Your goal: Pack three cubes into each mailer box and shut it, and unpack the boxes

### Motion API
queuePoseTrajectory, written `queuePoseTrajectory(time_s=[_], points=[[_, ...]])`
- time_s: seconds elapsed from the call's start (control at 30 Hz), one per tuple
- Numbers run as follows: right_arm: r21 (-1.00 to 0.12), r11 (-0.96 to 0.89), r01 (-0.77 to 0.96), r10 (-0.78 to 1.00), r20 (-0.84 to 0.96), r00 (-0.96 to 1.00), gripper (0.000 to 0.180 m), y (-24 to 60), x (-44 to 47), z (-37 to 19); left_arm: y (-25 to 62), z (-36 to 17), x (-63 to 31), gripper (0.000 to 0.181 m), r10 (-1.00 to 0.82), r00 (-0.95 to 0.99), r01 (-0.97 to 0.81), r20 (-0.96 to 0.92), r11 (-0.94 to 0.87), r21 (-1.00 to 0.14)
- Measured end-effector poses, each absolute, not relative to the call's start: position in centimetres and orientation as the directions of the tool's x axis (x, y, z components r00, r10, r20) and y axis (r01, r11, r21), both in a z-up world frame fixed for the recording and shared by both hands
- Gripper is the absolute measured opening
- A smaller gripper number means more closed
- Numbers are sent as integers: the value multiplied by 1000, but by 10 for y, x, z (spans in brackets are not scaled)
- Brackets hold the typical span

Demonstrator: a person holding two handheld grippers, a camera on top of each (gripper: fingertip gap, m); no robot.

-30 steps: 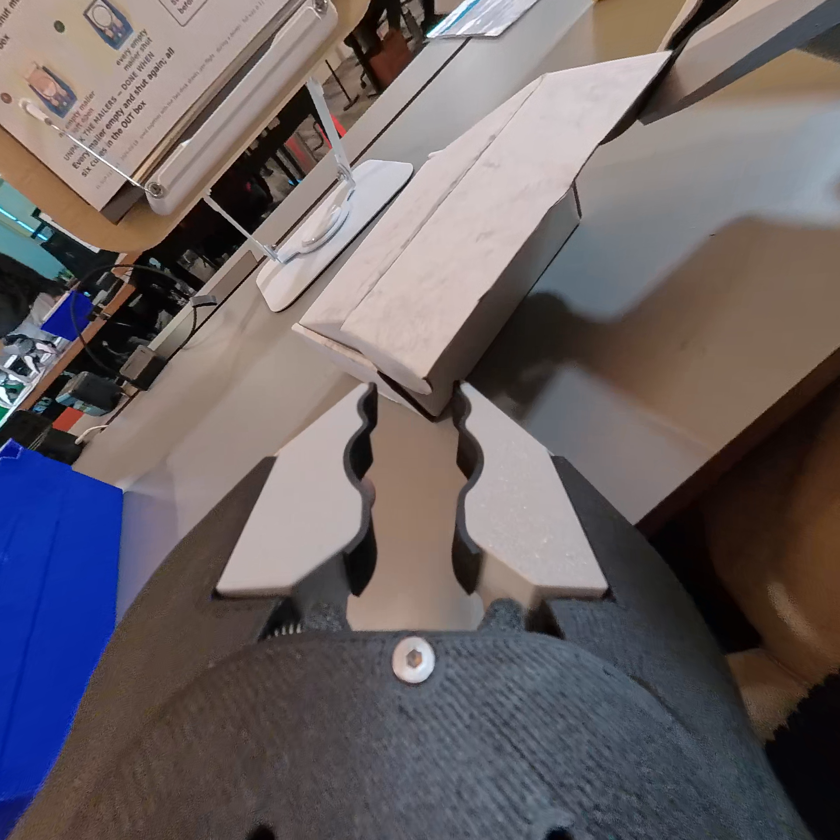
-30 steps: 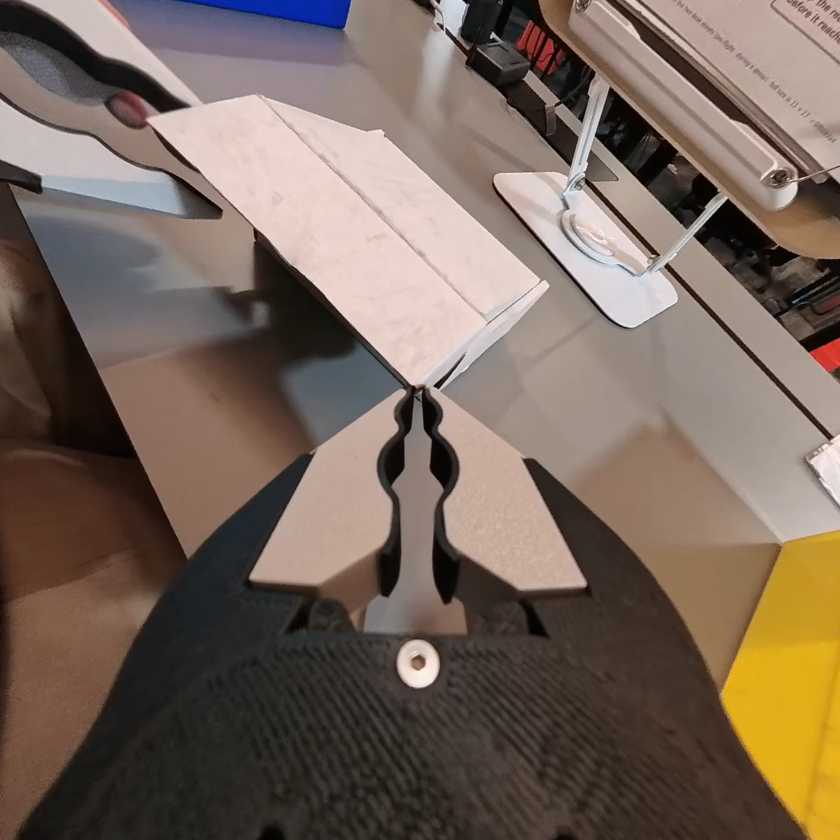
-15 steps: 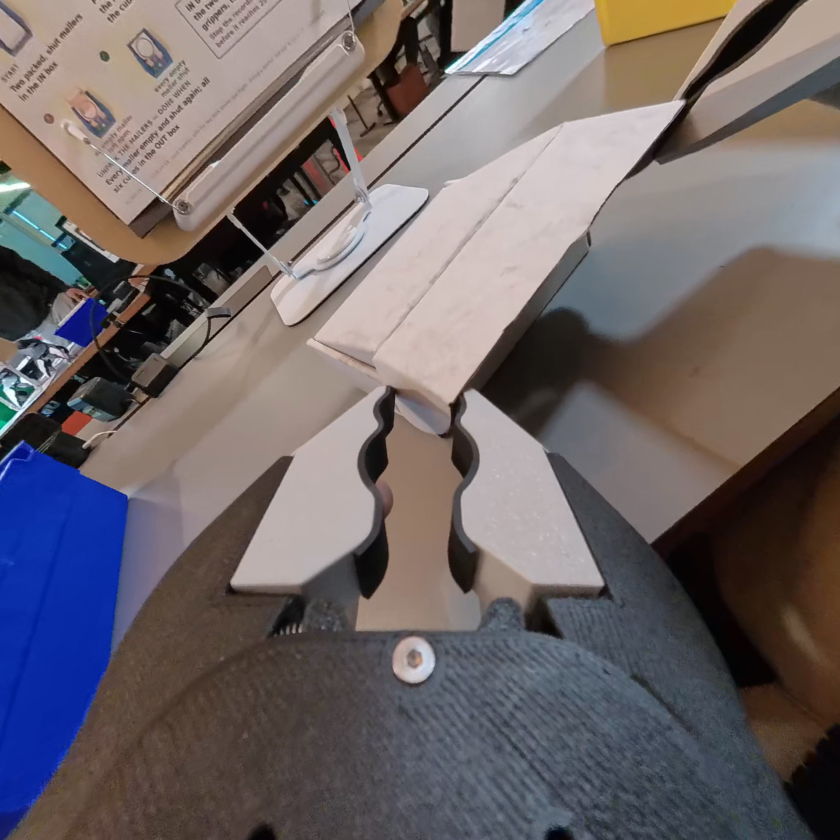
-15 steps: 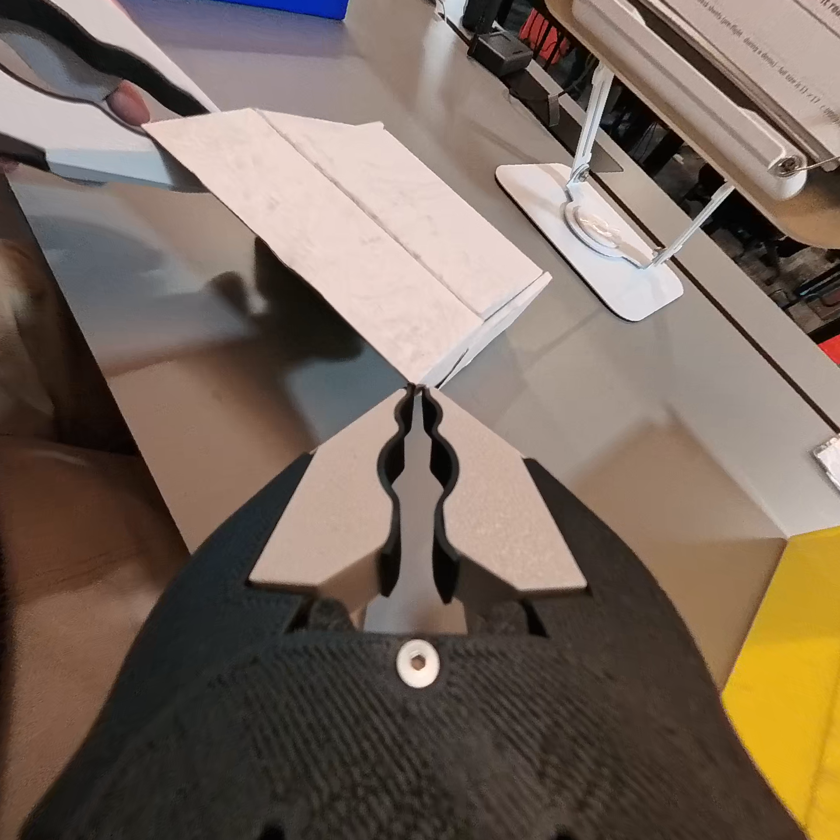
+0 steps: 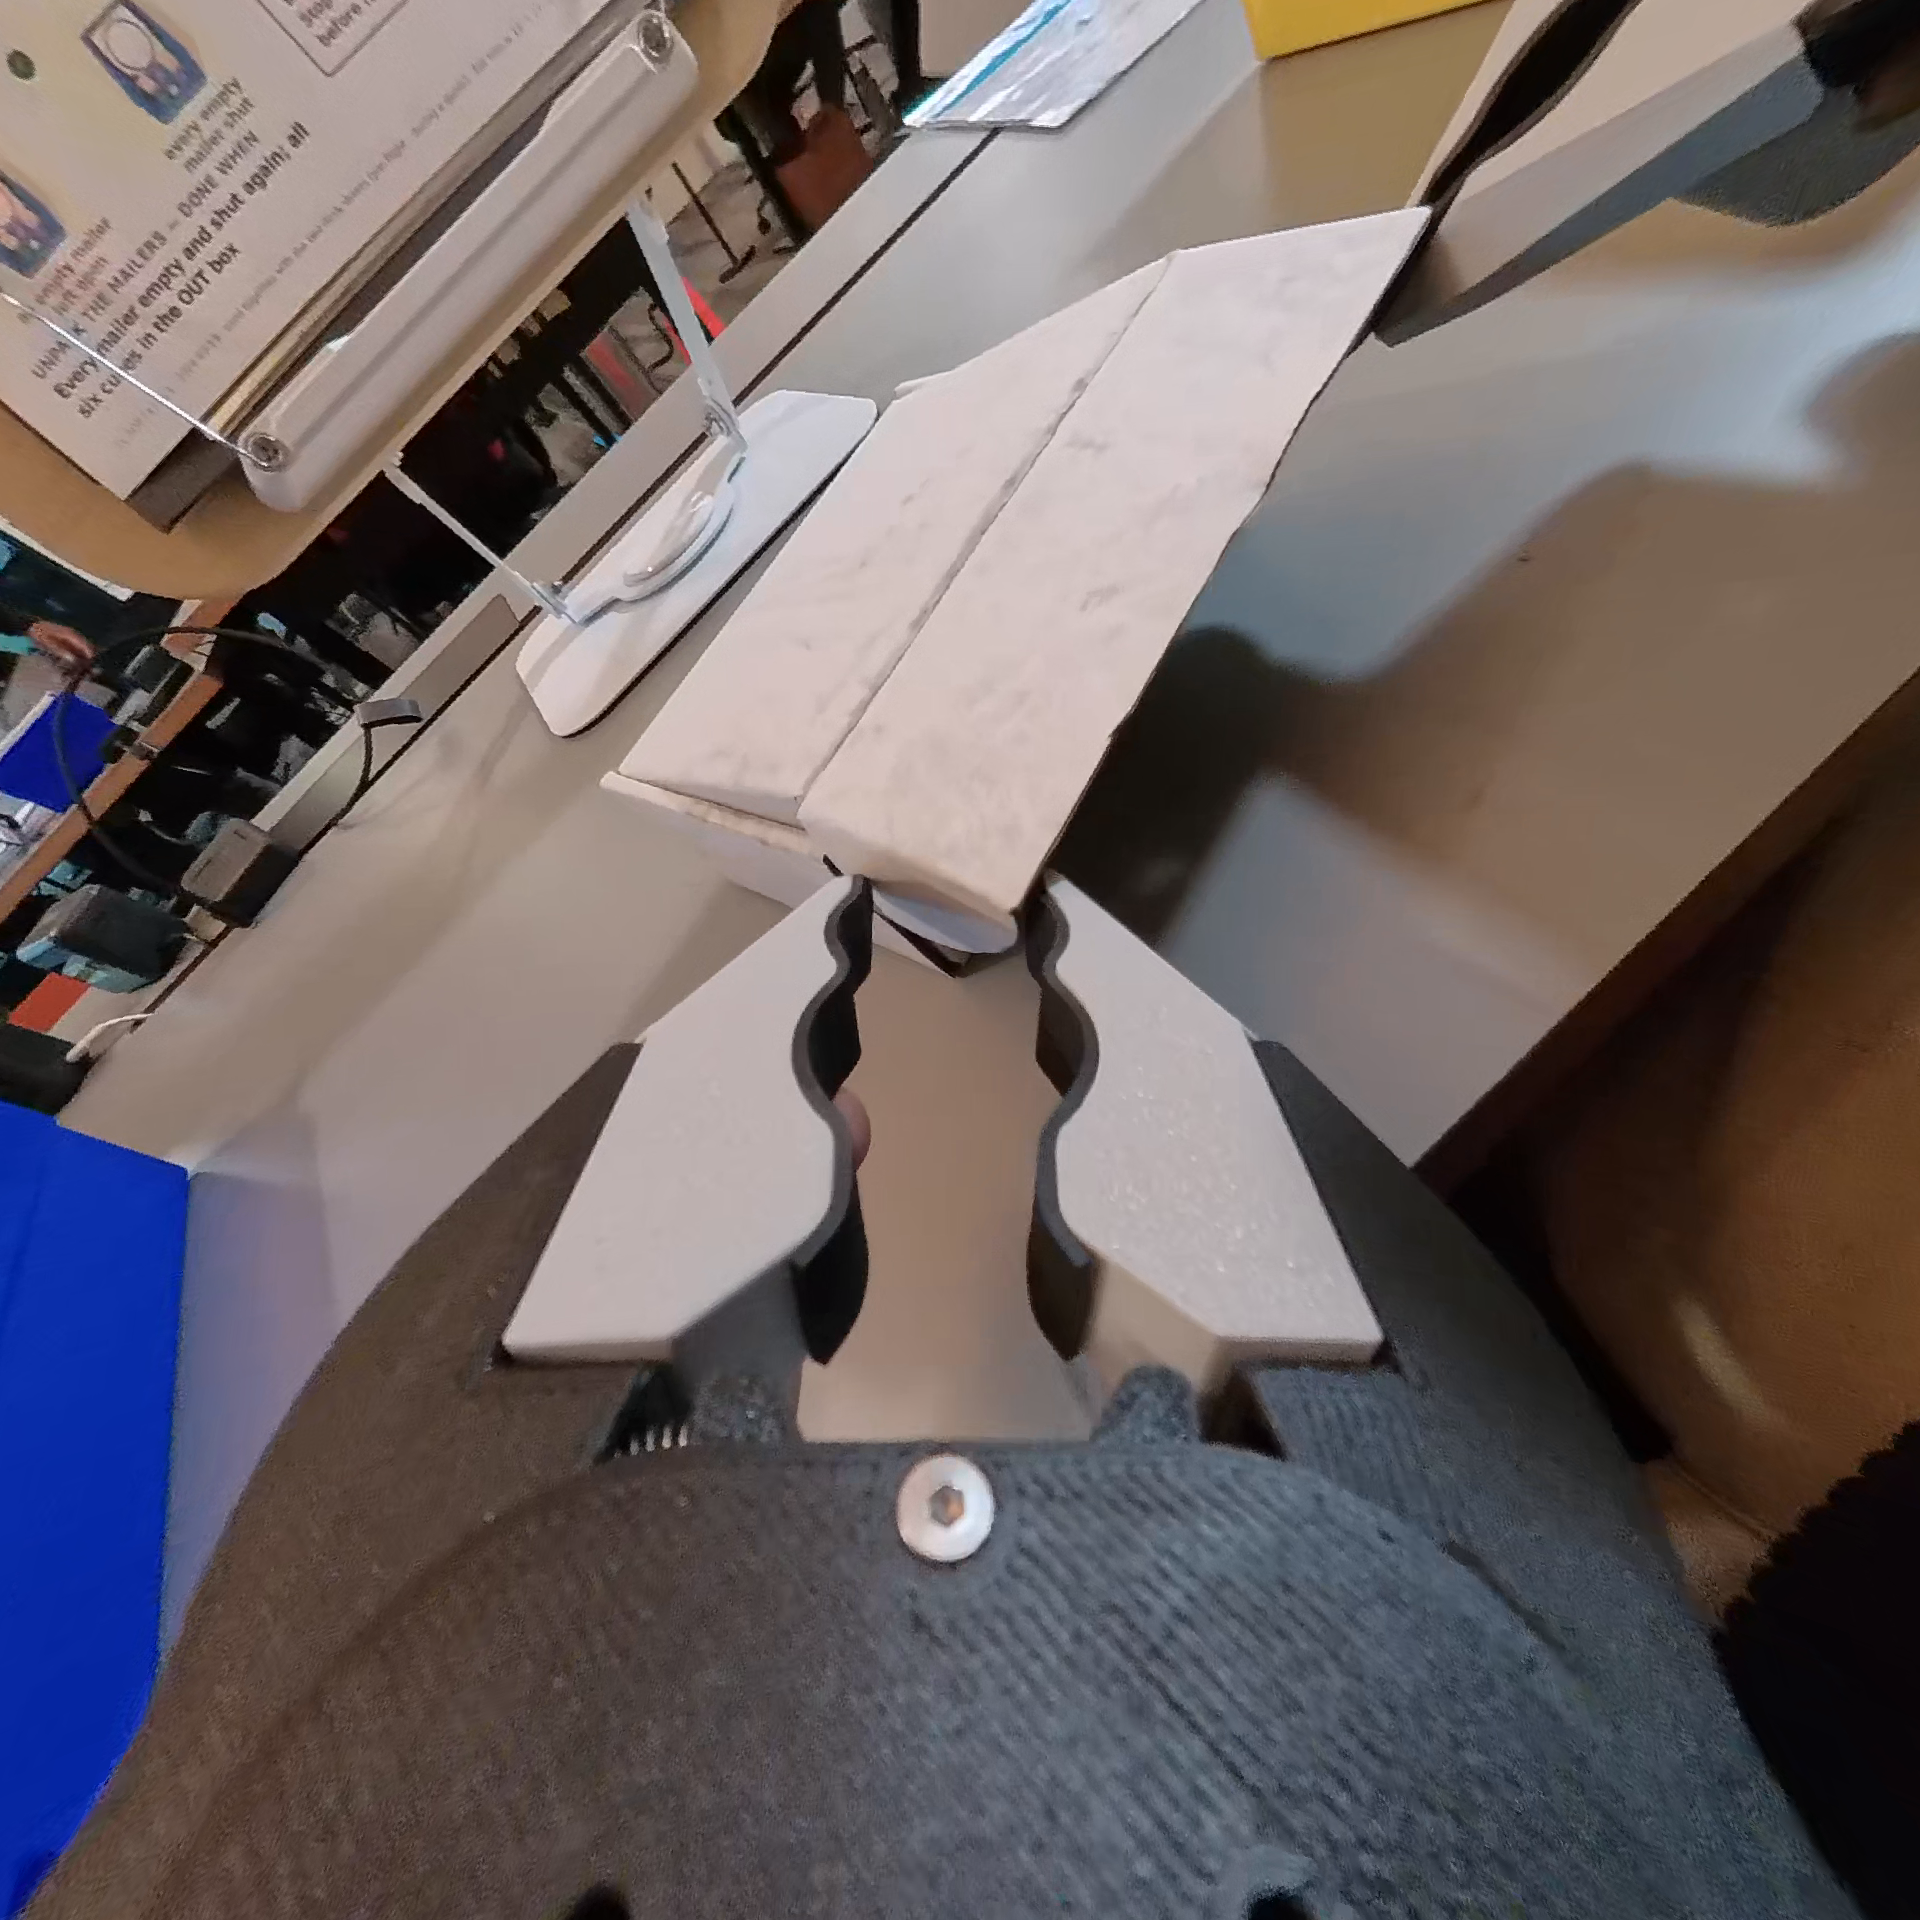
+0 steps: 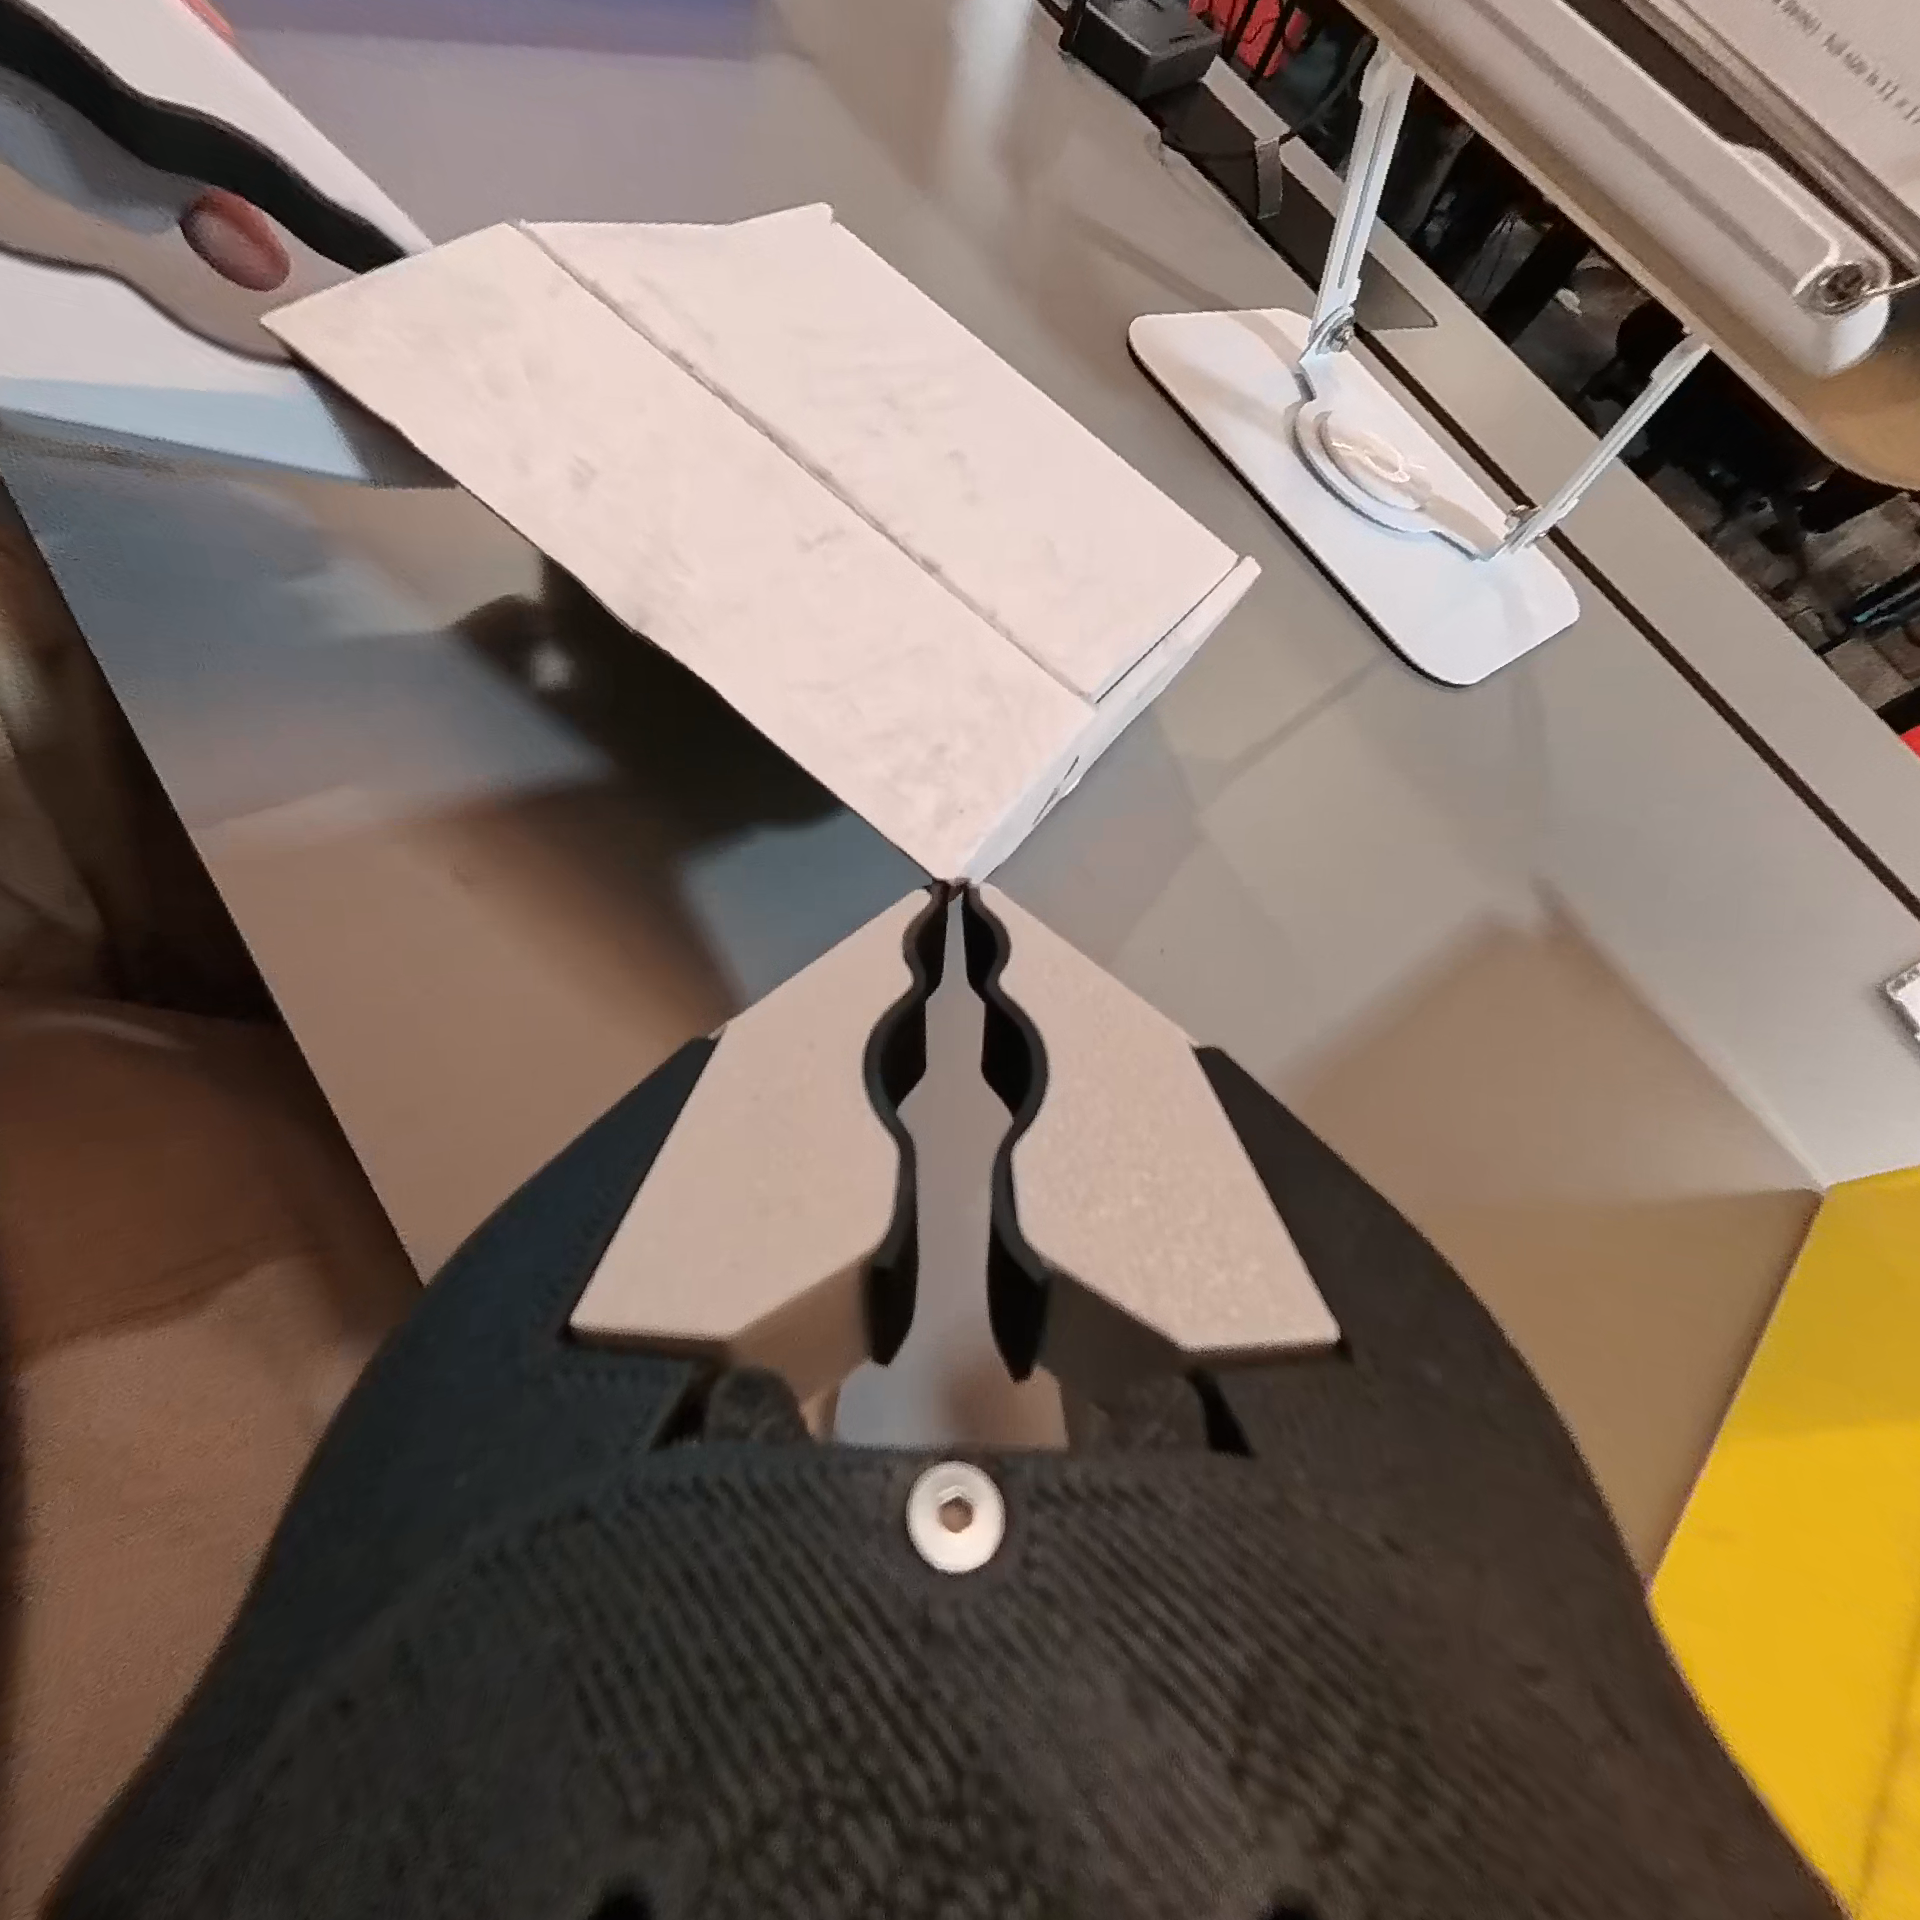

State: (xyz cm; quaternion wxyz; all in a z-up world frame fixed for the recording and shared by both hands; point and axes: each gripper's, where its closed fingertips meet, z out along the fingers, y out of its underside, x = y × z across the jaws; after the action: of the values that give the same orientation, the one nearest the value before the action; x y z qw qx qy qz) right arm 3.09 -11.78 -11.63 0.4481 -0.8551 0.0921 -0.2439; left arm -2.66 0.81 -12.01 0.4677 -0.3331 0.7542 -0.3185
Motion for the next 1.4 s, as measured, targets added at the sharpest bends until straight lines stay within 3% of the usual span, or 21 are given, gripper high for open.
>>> queuePoseTrajectory(time_s=[0.2, 0.3, 0.43, 0.6, 0.7, 0.93, 1.17, 1.4], points=[[-818, -573, 44, -387, 317, 866, 2, -121, 33, -118, -2, -137, -46, 41, -821, -471, -310, -323, 497, -811], [-814, -578, 61, -382, 336, 861, 4, -125, 35, -118, 2, -124, -52, 45, -874, -464, -359, -147, 337, -870], [-819, -568, 77, -388, 350, 853, 21, -141, 41, -111, 9, -106, -51, 48, -880, -449, -418, 155, 53, -907], [-948, -308, -77, -384, 49, 922, 43, -142, 38, -86, 3, -97, -41, 51, -796, -448, -476, 407, -174, -862], [-947, -276, -167, -353, -62, 934, 49, -131, 44, -88, 10, -109, -28, 58, -854, -402, -480, 330, -110, -870], [-841, -501, -203, -259, -78, 963, 53, -110, 39, -133, -1, -113, -29, 56, -869, -449, -435, 207, 10, -900], [-867, -434, -245, -219, -162, 962, 48, -108, 26, -120, -7, -110, -38, 45, -856, -495, -397, 151, 69, -915], [-890, -405, -211, -200, -139, 970, 40, -110, 22, -110, -1, -115, -35, 52, -878, -477, -369, 42, 157, -916]])
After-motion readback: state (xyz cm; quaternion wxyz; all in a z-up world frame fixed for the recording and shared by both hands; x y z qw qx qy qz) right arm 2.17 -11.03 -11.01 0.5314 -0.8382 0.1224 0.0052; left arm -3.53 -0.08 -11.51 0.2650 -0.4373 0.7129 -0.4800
